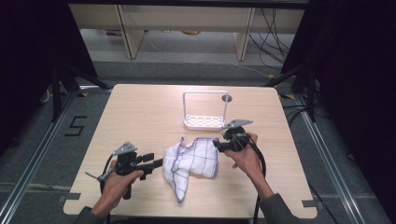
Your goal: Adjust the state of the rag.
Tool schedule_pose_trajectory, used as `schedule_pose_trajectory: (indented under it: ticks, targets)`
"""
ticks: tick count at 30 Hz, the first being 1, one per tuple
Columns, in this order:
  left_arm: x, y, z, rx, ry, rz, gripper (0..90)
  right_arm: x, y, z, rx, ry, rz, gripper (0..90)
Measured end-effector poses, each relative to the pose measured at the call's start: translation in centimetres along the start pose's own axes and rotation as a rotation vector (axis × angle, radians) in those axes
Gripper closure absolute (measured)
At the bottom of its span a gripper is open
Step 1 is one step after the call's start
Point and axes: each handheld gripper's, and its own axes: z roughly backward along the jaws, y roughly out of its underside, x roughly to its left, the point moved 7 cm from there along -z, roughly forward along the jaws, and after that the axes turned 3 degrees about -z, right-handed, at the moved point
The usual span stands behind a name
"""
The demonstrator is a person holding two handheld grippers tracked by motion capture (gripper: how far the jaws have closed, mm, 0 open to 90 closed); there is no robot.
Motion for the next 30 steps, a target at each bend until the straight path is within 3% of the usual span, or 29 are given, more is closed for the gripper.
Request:
schedule_pose_trajectory:
  ticks: [1,2,3,5,8,11,13,15,17,18,19,21,22,23,25,26,27,28,29,30]
  targets:
    - [0.0,0.0,0.0,0.0,0.0,0.0,42.4,0.0,0.0,0.0,0.0,0.0,0.0,46.8]
    - [-1.0,0.7,0.3,0.008,0.014,0.007,42.4,0.6,0.7,0.4,-0.018,-0.008,0.022,46.0]
    - [-2.4,1.5,0.5,0.018,0.039,0.016,39.0,2.0,2.5,1.3,0.018,-0.025,0.047,44.4]
    - [-3.7,2.2,0.2,0.022,0.037,0.028,36.3,2.9,4.0,1.6,0.02,-0.035,0.051,42.7]
    - [-5.3,3.1,-0.8,0.052,0.028,-0.01,33.4,3.6,5.6,1.7,0.031,-0.037,0.063,40.5]
    - [-5.8,3.6,-1.5,0.087,0.009,-0.035,30.6,3.8,6.4,1.7,0.044,-0.045,0.067,39.9]
    - [-5.7,4.3,-2.5,0.126,-0.037,-0.055,30.3,4.1,7.2,1.1,0.046,-0.05,0.052,38.9]
    - [-5.6,4.6,-2.8,0.14,-0.05,-0.068,30.5,4.1,7.4,1.2,0.068,-0.057,0.055,38.8]
    - [-5.8,5.2,-3.4,0.154,-0.065,-0.091,34.2,4.3,7.5,0.7,0.072,-0.059,0.051,38.6]
    - [-5.7,5.5,-3.7,0.165,-0.079,-0.124,34.2,4.3,7.6,0.6,0.079,-0.056,0.065,38.5]
    - [-5.4,5.6,-4.0,0.165,-0.095,-0.157,41.3,4.5,7.7,0.4,0.086,-0.061,0.065,38.5]
    - [-5.1,5.7,-4.3,0.157,-0.119,-0.163,58.4,4.9,7.8,-0.1,0.091,-0.065,0.064,38.2]
    - [-4.9,5.6,-4.2,0.159,-0.107,-0.174,65.2,5.0,7.9,-0.3,0.103,-0.062,0.073,38.2]
    - [-5.0,5.4,-4.1,0.129,-0.087,-0.174,75.4,5.2,7.9,-0.8,0.103,-0.058,0.082,38.7]
    - [-5.1,5.2,-4.0,0.117,-0.076,-0.176,83.9,5.5,8.0,-1.0,0.117,-0.066,0.068,40.5]
    - [-5.2,4.7,-3.6,0.095,-0.057,-0.187,86.0,5.6,7.8,-1.8,0.1,-0.052,0.114,53.9]
    - [-5.2,4.7,-3.6,0.095,-0.057,-0.187,86.8,5.6,7.8,-1.8,0.1,-0.052,0.114,53.9]
    - [-5.2,4.1,-2.8,0.092,-0.038,-0.195,87.3,5.6,7.7,-2.0,0.111,-0.065,0.132,77.4]
    - [-5.2,4.1,-2.8,0.092,-0.038,-0.195,87.5,5.6,7.7,-2.0,0.111,-0.065,0.132,77.4]
    - [-5.1,3.3,-1.7,0.068,-0.033,-0.2,87.6,5.1,7.0,-1.6,0.073,-0.081,0.191,86.3]
